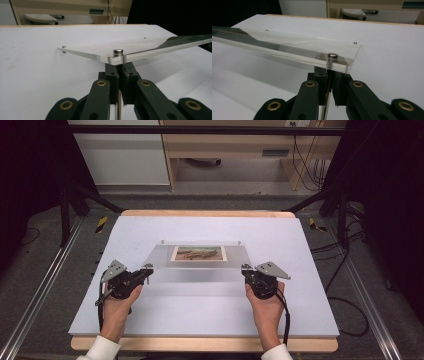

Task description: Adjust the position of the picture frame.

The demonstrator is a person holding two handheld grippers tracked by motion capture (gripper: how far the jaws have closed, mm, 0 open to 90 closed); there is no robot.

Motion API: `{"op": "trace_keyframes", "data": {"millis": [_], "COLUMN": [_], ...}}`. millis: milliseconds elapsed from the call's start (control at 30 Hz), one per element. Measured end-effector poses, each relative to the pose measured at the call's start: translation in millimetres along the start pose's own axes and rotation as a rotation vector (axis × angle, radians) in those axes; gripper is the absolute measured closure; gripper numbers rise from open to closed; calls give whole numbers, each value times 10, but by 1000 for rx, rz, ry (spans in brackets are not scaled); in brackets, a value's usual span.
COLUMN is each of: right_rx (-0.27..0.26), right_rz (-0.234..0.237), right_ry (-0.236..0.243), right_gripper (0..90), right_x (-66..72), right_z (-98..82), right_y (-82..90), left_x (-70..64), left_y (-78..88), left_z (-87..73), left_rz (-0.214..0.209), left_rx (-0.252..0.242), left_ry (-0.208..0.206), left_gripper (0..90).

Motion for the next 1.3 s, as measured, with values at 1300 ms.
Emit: {"op": "trace_keyframes", "data": {"millis": [1300], "right_rx": [93], "right_rz": [7], "right_ry": [-13], "right_gripper": [848], "right_x": [27], "right_z": [-320], "right_y": [-39], "left_x": [-40], "left_y": [-38], "left_z": [-262], "left_rz": [46], "left_rx": [138], "left_ry": [-21], "left_gripper": [842]}}
Point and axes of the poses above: each handheld gripper's, and its own axes: y roughly backward along the jaws, z roughly out of its top, x roughly to its left, the point moved 1 cm from there along -y, roughly forward along the jaws, and after that the axes turned 5 degrees about z, right-handed, at the moved point
